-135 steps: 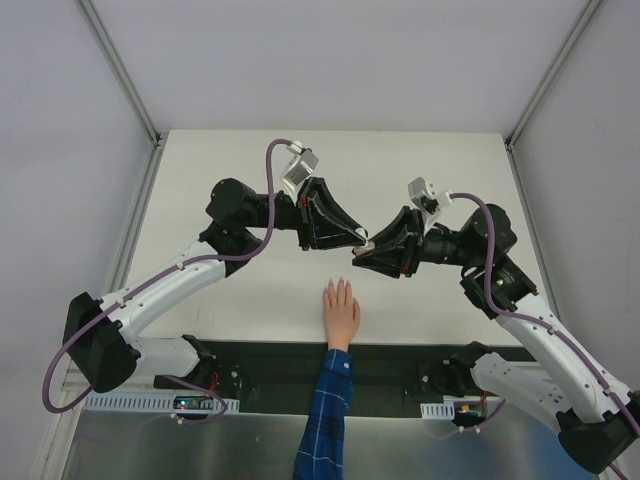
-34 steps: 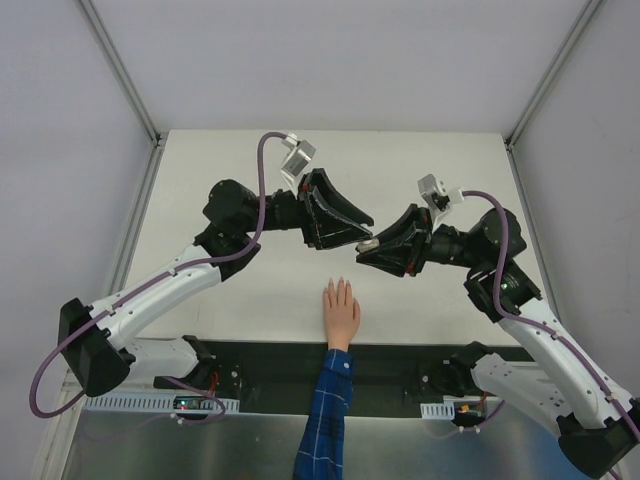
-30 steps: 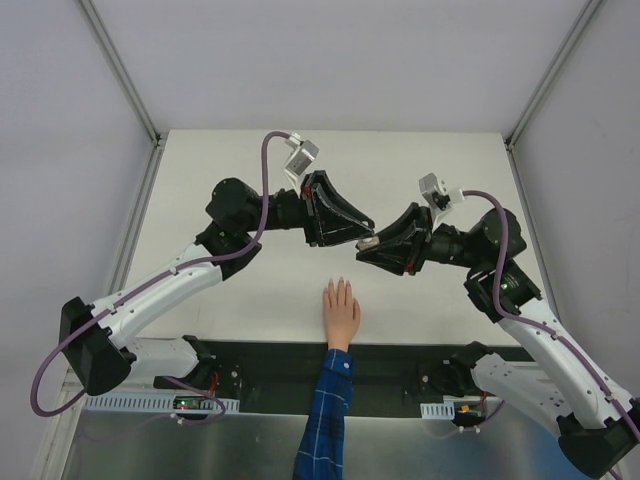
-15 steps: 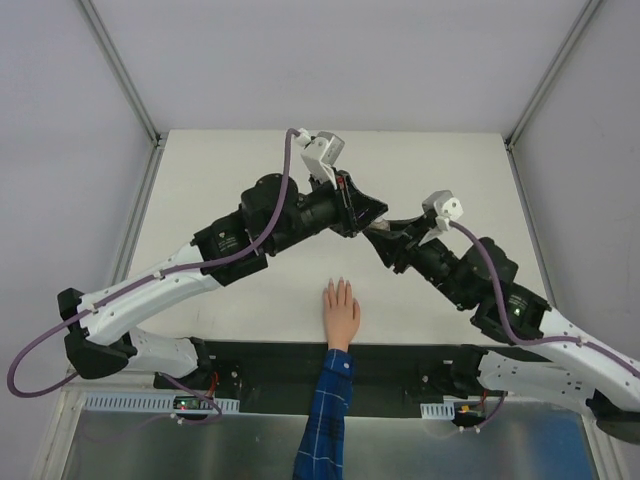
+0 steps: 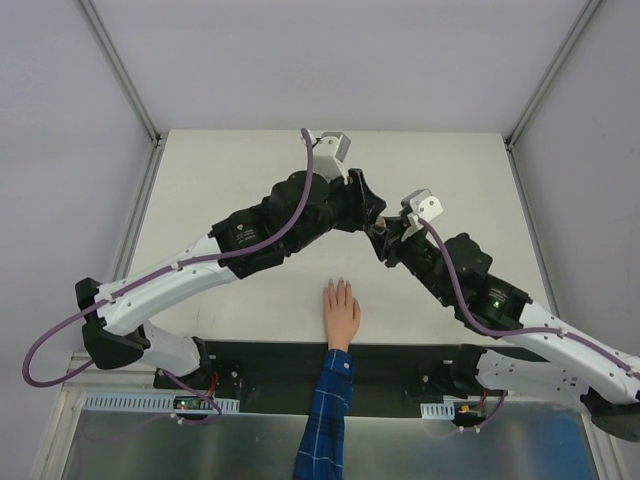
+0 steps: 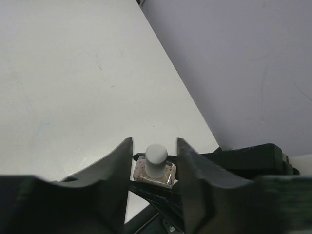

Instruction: Paint the nails

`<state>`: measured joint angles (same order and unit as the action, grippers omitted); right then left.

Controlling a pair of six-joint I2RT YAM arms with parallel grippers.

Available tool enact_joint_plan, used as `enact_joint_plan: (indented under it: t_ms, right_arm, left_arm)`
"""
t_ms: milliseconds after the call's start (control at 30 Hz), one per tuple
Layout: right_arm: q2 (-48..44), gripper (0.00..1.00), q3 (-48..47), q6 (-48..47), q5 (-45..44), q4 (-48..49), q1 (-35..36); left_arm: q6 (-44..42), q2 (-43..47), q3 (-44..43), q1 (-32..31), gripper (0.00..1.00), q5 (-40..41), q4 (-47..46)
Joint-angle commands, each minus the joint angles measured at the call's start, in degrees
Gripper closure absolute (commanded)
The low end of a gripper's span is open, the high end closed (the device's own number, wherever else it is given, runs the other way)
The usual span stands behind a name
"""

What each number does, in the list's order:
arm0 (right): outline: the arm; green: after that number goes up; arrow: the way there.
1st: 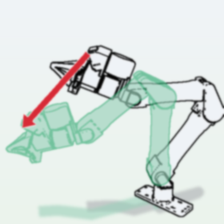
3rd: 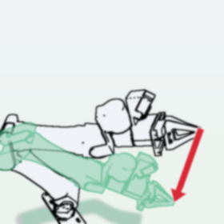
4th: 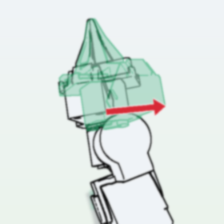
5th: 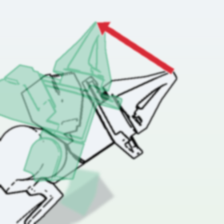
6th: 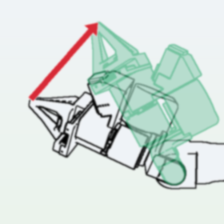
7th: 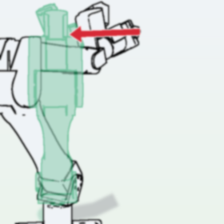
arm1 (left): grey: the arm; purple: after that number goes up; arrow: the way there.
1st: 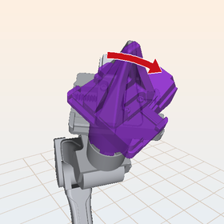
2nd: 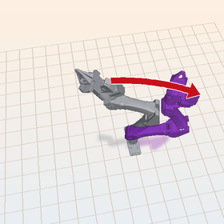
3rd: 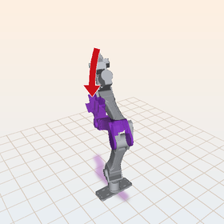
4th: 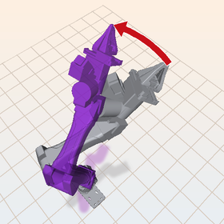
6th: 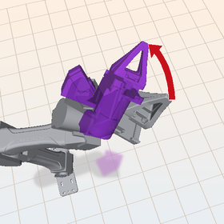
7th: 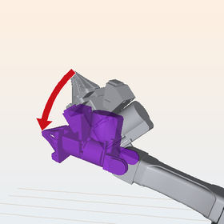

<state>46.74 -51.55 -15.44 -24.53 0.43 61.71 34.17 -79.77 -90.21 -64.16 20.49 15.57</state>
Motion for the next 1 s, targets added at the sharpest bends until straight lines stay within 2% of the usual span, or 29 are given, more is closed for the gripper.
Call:
enact_joint_plan:
  t_ms: [0, 33, 67, 100, 133, 167, 233, 267, 333, 467, 567, 700, 967]
  right_arm:
    - [-2.71, 1.00, 1.45, 2.96, 14.94, 4.06, -4.14]
    - [-2.97, 1.00, 1.80, 3.66, 16.96, 3.88, -4.93]
    - [-3.23, 1.00, 2.59, 4.36, 18.80, 3.88, -6.50]
    - [-3.76, 1.00, 2.77, 6.11, 22.48, 3.88, -7.30]
    - [-3.94, 1.00, 2.94, 6.91, 23.99, 3.97, -8.09]
    - [-4.11, 1.00, 2.95, 7.79, 29.49, 3.88, -9.49]
    - [-3.85, 1.00, 1.81, 10.07, 34.62, 3.09, -11.08]
    - [-3.68, 1.00, 1.37, 10.95, 38.73, 2.31, -12.13]
    - [-3.24, 1.00, -0.39, 14.46, 42.71, 2.03, -13.37]
    - [-2.36, 1.00, -2.76, 20.61, 52.98, 3.26, -16.35]
    - [-0.78, 1.00, -4.17, 24.66, 57.65, 5.98, -17.15]
    - [0.37, 1.00, -4.70, 26.87, 59.16, 7.75, -17.33]
    - [1.42, 1.00, -4.00, 28.72, 62.06, 11.09, -18.21]
  left_arm:
    - [0.45, 6.01, 1.25, 1.58, 0.46, -4.57, 0.42]
    - [0.98, 7.16, 2.14, 2.19, 0.24, -7.02, 0.07]
    - [0.98, 8.21, 3.11, 2.81, 0.12, -8.61, -0.54]
    - [0.63, 10.75, 5.46, 4.73, 0.03, -11.06, -1.41]
    - [-0.33, 12.08, 6.97, 5.70, 0.01, -16.57, -4.73]
    - [-0.86, 13.57, 8.98, 7.11, 0.01, -20.28, -7.11]
    - [0.01, 18.14, 16.10, 11.76, 0.01, -27.66, -15.52]
    - [0.89, 20.85, 21.08, 13.52, 0.01, -35.27, -20.27]
    - [3.87, 22.72, 24.89, 18.09, 0.01, -41.55, -28.44]
    - [5.38, 24.75, 29.83, 20.65, 0.01, -52.89, -35.86]
    - [5.73, 23.87, 30.18, 20.57, 0.01, -56.60, -39.20]
    - [7.74, 21.50, 29.40, 20.57, 0.17, -62.75, -42.81]
    - [8.81, 19.91, 28.60, 20.65, 0.30, -64.70, -43.96]
